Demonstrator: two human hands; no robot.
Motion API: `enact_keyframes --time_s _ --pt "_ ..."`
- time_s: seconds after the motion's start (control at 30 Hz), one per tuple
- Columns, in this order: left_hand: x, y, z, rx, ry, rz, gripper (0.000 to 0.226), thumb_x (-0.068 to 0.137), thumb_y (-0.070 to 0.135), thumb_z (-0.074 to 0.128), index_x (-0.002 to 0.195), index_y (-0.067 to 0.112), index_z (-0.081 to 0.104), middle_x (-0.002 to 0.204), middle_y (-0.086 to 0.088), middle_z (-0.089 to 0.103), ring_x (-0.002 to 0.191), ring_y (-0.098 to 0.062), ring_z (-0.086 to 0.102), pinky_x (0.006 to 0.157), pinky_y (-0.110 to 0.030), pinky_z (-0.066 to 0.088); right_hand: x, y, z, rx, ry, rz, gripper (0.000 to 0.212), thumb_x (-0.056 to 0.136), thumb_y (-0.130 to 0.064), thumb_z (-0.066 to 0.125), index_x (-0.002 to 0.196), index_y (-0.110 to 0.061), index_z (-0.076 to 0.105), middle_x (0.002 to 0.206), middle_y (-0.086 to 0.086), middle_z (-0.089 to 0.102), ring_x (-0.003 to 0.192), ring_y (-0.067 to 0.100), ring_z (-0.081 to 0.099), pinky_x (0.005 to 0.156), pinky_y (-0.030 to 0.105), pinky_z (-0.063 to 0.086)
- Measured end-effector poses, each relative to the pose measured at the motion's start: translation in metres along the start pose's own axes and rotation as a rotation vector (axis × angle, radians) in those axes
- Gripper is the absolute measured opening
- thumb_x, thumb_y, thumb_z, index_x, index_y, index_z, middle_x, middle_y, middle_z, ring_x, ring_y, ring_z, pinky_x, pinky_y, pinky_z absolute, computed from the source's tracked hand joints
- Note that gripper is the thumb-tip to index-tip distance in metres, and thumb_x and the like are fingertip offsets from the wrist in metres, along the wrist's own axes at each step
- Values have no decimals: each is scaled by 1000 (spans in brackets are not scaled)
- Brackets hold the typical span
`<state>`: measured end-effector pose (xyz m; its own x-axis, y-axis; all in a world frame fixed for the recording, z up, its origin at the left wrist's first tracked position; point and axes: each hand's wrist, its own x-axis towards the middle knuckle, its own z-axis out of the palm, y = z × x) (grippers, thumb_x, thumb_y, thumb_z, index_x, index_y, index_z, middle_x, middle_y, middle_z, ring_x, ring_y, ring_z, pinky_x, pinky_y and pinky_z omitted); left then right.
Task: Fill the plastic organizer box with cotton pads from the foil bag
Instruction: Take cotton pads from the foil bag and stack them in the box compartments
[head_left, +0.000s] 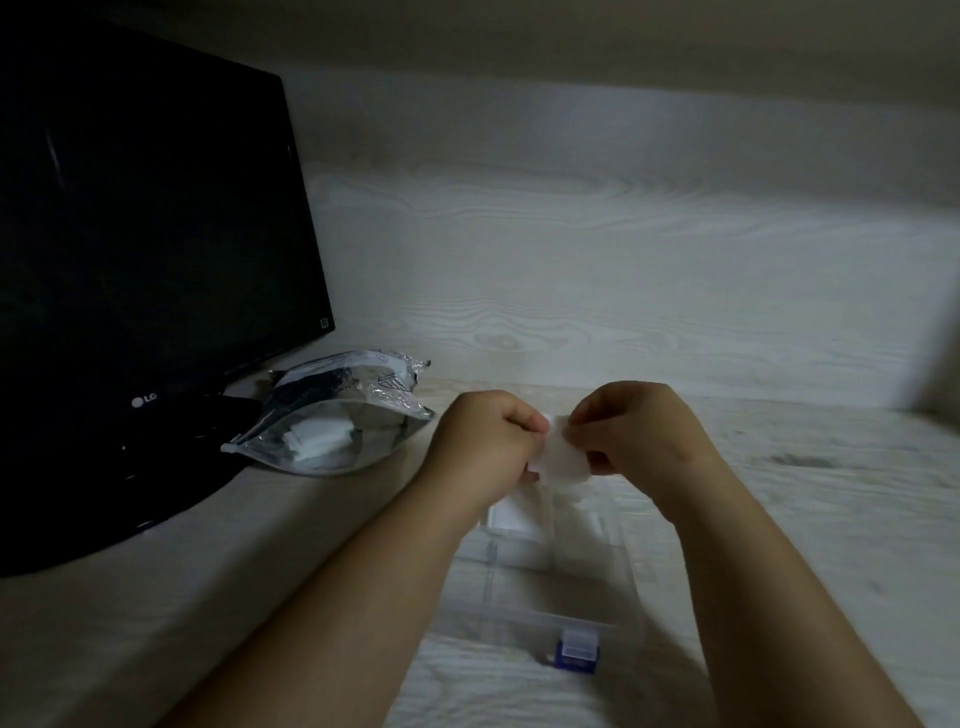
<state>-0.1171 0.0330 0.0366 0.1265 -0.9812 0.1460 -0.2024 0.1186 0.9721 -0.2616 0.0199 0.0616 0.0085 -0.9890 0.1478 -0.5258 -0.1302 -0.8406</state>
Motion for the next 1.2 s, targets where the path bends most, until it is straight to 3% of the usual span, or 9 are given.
enact_keyframes --time_s 0.2,0.33,0.4,0.53,0.7,1.2 --pt "-2 -16 8 359 -61 99 27 72 6 70 65 31 64 53 12 58 61 -18 65 67 -39 60 -1 -2 -7 -262 -183 123 10 80 -4 75 80 -10 66 73 14 72 62 19 65 74 36 61" --pt "-7 -16 12 512 -122 186 21 78 10 70 78 30 65 70 8 64 68 -11 64 62 -22 52 2 -2 -6 -356 -221 181 8 82 -4 73 85 -10 68 76 13 72 72 22 71 78 37 61" --pt "-9 -16 13 576 -160 205 18 79 13 73 88 28 69 84 5 69 78 -11 65 64 -19 49 5 -2 -4 -430 -256 204 6 83 -6 72 89 -8 72 81 12 73 83 24 73 82 39 60" --pt "-12 -16 14 650 -202 241 20 79 12 70 95 23 73 93 4 70 88 -13 64 74 -22 50 6 -3 -1 -615 -352 240 19 85 -13 70 102 -6 72 98 11 73 96 24 70 92 39 55" --pt "-13 -16 17 768 -231 273 24 80 15 68 101 25 73 103 5 68 98 -13 61 81 -19 45 8 1 4 -751 -332 179 27 80 -17 76 106 -13 72 108 6 68 104 24 63 95 39 52" --pt "-9 -18 23 898 -235 246 22 80 23 74 101 21 76 106 -2 68 100 -19 63 75 -19 41 22 19 20 -891 -381 298 54 61 -31 89 111 -20 71 105 2 70 99 25 65 94 40 52"
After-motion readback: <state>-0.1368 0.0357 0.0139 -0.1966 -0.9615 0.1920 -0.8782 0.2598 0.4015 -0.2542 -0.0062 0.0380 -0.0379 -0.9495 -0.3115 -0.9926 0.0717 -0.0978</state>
